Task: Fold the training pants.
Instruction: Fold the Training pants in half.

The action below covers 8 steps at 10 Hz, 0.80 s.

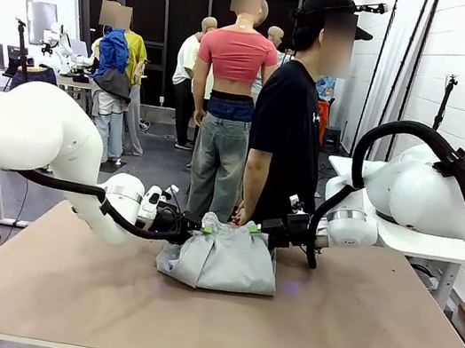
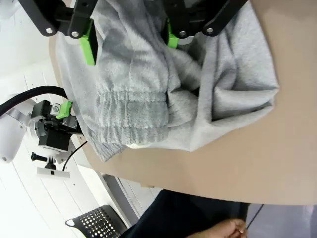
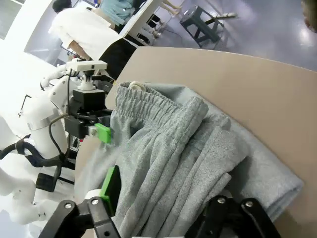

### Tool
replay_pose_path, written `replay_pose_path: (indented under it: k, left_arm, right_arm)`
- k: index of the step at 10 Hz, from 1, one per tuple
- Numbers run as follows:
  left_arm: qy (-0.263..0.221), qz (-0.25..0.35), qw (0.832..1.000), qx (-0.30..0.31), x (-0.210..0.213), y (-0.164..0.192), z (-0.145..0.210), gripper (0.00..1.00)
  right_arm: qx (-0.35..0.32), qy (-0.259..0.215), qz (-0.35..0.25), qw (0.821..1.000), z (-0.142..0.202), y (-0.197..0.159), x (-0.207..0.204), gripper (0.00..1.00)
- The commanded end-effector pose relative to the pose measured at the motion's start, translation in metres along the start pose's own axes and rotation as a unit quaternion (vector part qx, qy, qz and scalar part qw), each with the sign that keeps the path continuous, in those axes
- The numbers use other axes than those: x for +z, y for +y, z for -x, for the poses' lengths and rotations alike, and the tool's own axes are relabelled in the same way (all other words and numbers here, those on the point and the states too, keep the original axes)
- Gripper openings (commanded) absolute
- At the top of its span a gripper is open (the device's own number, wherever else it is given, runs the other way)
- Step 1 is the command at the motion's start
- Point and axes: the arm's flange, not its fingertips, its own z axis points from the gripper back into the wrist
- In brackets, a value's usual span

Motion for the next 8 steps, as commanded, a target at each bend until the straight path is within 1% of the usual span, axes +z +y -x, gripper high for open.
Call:
replay_pose_path:
  k: [1,2,4,6,8]
  left_arm:
    - [0.001,-0.013,1.0,0.01,0.029,-0.013,-0.003,1.0]
    - [-0.008,-0.028,1.0,0.006,0.053,-0.019,-0.005,1.0]
    - [-0.026,-0.054,0.998,-0.007,0.091,-0.033,-0.008,1.0]
    - [-0.056,-0.067,0.996,-0.031,0.12,-0.055,-0.009,1.0]
    - [-0.076,-0.075,0.993,-0.049,0.139,-0.072,-0.005,1.0]
  right_arm:
    - [-0.007,0.02,0.041,0.999,-0.004,0.011,0.014,1.0]
    - [-0.005,0.026,0.057,0.998,-0.004,0.015,0.023,1.0]
    - [0.005,0.044,0.11,0.993,-0.007,0.027,0.052,1.0]
    - [0.031,0.03,0.144,0.989,-0.012,0.053,0.09,1.0]
    - [0.049,0.024,0.164,0.985,-0.011,0.068,0.109,1.0]
